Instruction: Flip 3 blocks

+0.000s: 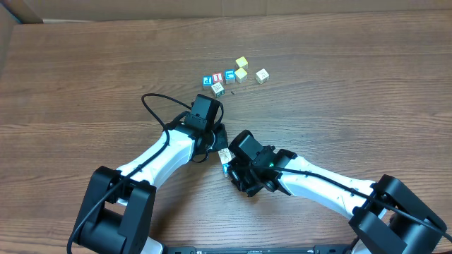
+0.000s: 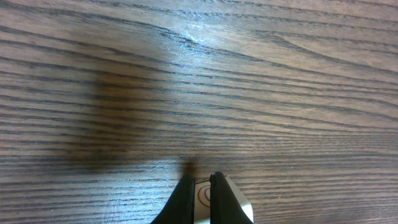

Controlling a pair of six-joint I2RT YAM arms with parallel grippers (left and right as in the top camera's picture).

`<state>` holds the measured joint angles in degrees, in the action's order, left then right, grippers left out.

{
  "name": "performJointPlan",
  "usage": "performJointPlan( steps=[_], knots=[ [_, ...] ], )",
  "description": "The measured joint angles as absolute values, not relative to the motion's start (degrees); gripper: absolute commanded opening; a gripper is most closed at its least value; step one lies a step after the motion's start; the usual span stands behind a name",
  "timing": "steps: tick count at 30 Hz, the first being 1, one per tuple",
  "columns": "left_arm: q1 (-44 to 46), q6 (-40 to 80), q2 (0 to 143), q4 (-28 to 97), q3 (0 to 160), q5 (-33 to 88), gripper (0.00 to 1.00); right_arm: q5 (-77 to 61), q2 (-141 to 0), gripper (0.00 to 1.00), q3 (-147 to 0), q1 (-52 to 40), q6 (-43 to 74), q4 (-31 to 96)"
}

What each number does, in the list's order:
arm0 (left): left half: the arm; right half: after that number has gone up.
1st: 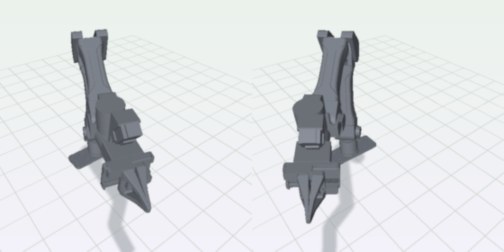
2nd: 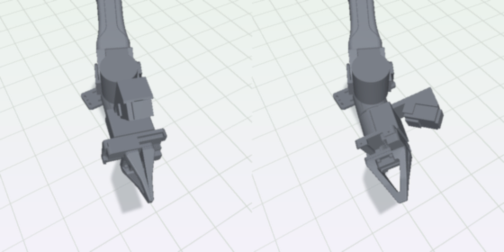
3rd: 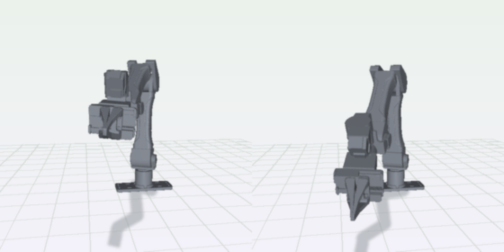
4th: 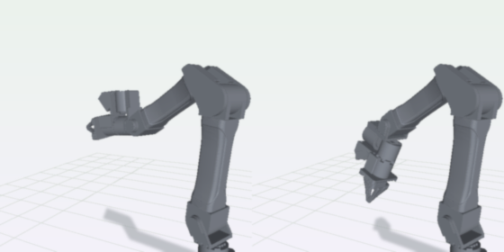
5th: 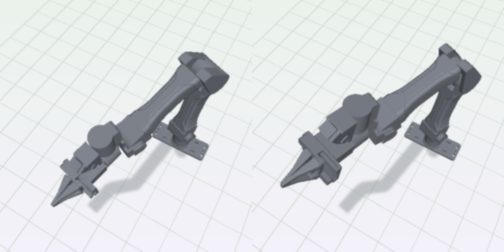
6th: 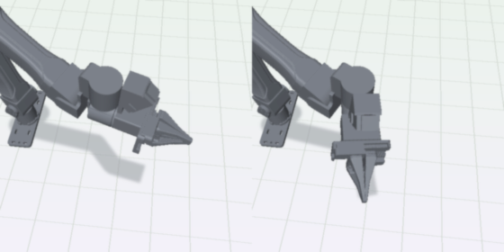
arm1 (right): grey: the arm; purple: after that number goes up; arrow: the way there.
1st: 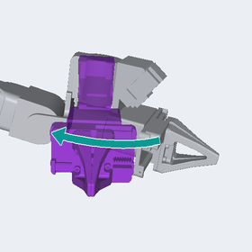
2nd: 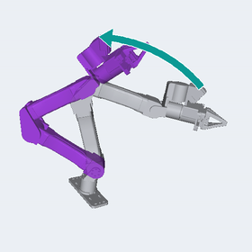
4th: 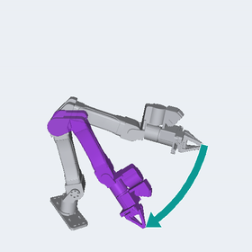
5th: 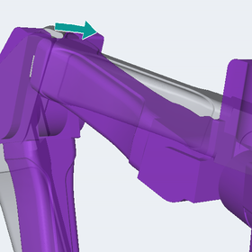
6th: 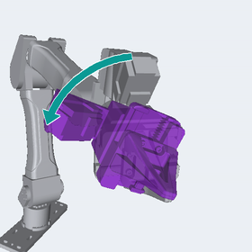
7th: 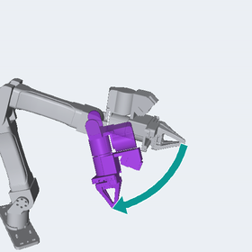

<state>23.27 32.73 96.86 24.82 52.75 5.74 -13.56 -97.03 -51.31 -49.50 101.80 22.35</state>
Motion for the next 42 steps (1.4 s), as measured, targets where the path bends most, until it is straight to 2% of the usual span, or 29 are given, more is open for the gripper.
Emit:
performJointPlan(
  steps=[30,33,37,42],
  knots=[
    [23.29,32.73,96.86,23.94,52.75,5.78,0.04,-11.57,-97.03,0.20,-51.31,-51.16,104.27,20.95],
    [23.29,32.73,96.86,23.94,52.75,5.78,0.05,-11.66,-97.03,0.16,-51.31,-51.16,104.38,20.97],
    [23.29,32.73,96.86,23.94,52.73,5.78,0.04,-12.71,-97.03,0.04,-51.31,-51.16,104.47,20.95],
    [23.29,32.71,96.86,23.94,52.75,5.76,0.04,-14.39,-97.03,0.04,-51.31,-50.98,100.71,19.59]
  ],
)
